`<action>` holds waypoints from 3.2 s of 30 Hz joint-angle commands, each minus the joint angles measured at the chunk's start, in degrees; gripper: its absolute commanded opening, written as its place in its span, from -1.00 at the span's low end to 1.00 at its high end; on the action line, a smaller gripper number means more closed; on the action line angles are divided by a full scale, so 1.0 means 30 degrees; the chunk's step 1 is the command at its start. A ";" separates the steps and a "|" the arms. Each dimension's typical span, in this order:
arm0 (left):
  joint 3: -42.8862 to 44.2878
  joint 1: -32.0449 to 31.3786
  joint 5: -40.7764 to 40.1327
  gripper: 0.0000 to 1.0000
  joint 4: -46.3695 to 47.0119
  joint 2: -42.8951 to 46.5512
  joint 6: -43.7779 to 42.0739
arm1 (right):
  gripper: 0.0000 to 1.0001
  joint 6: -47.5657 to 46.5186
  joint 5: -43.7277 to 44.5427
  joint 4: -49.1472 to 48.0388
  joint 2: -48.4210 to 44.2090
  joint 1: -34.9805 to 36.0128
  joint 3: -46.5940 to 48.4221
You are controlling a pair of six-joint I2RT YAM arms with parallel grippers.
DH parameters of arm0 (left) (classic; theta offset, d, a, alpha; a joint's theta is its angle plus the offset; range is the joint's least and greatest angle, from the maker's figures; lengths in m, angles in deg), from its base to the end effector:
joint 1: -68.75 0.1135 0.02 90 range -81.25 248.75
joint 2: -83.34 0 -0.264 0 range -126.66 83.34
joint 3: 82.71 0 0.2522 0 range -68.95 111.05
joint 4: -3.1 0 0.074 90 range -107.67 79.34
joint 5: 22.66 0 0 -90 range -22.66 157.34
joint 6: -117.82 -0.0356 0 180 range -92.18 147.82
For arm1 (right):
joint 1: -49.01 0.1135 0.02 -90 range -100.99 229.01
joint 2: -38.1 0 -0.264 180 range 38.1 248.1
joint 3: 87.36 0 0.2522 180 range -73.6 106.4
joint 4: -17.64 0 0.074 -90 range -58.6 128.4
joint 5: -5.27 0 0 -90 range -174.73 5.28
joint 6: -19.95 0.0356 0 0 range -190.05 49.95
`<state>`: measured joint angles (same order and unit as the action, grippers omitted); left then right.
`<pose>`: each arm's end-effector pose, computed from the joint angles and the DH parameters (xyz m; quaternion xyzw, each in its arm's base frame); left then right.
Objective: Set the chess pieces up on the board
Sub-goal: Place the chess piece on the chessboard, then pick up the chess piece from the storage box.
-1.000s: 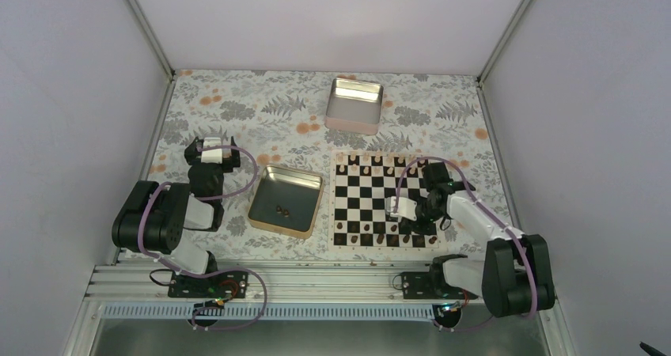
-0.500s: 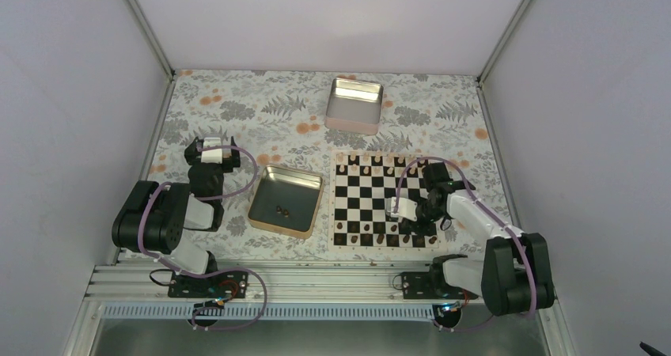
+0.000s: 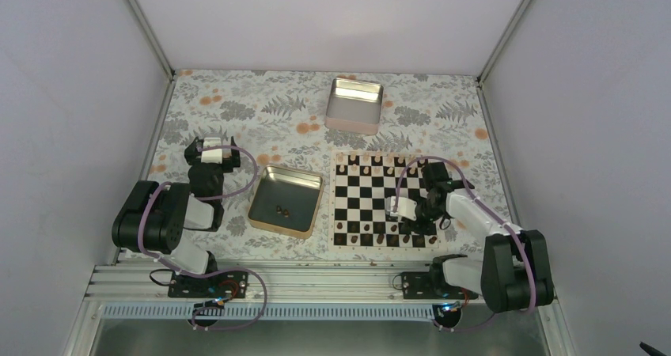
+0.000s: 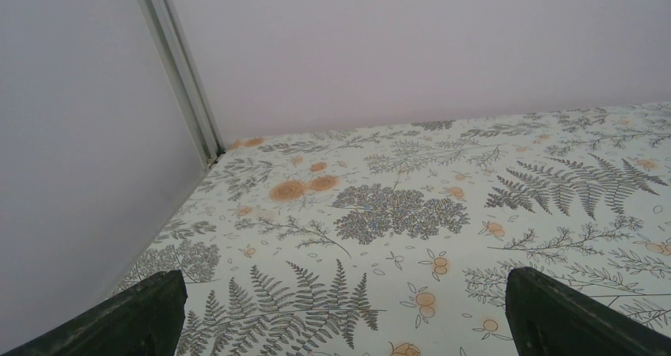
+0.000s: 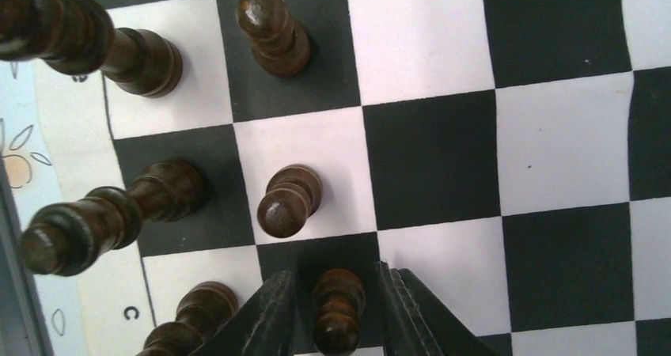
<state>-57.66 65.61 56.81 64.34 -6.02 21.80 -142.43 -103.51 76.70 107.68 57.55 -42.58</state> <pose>0.2352 -0.0064 0.1444 -0.0052 0.7255 0.0838 0.6831 0.1648 0.0363 0.1480 -0.6460 0.7439 0.1103 0.1310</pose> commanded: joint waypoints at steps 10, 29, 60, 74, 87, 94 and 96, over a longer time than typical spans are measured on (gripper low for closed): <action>0.0014 -0.0097 0.0077 1.00 0.0930 -0.0135 -0.0119 | -0.28 0.0055 -0.0950 0.2417 -0.1359 -0.0160 0.2873; 0.0002 -0.0100 0.0098 1.00 0.0932 -0.0143 -0.0124 | -0.18 0.5010 -0.0855 0.0940 0.6686 0.7828 1.3677; 0.0015 -0.0039 0.0151 1.00 0.0883 -0.0125 -0.0082 | -0.18 0.8534 -0.0092 -0.3260 1.5867 1.7342 1.7300; 0.0002 -0.0039 0.0154 1.00 0.0909 -0.0096 -0.0081 | -0.22 0.8385 -0.0102 -0.3728 1.5188 1.7355 1.6810; 0.0016 -0.0039 0.0174 1.00 0.0912 -0.0102 -0.0074 | -0.21 0.8493 0.1229 -0.3462 1.4515 1.7255 1.7081; 0.0016 -0.0054 0.0196 1.00 0.0896 -0.0119 -0.0089 | -0.20 0.8657 0.2194 -0.3528 1.4789 1.6608 1.7058; 0.0014 -0.0040 0.0166 1.00 0.0916 -0.0100 -0.0075 | -0.20 0.8680 0.2244 -0.3594 1.4733 1.6458 1.7054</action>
<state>-57.66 65.61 56.81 64.34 -6.04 21.38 -117.43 -98.48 66.54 152.70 108.17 8.53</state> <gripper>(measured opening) 0.999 0.399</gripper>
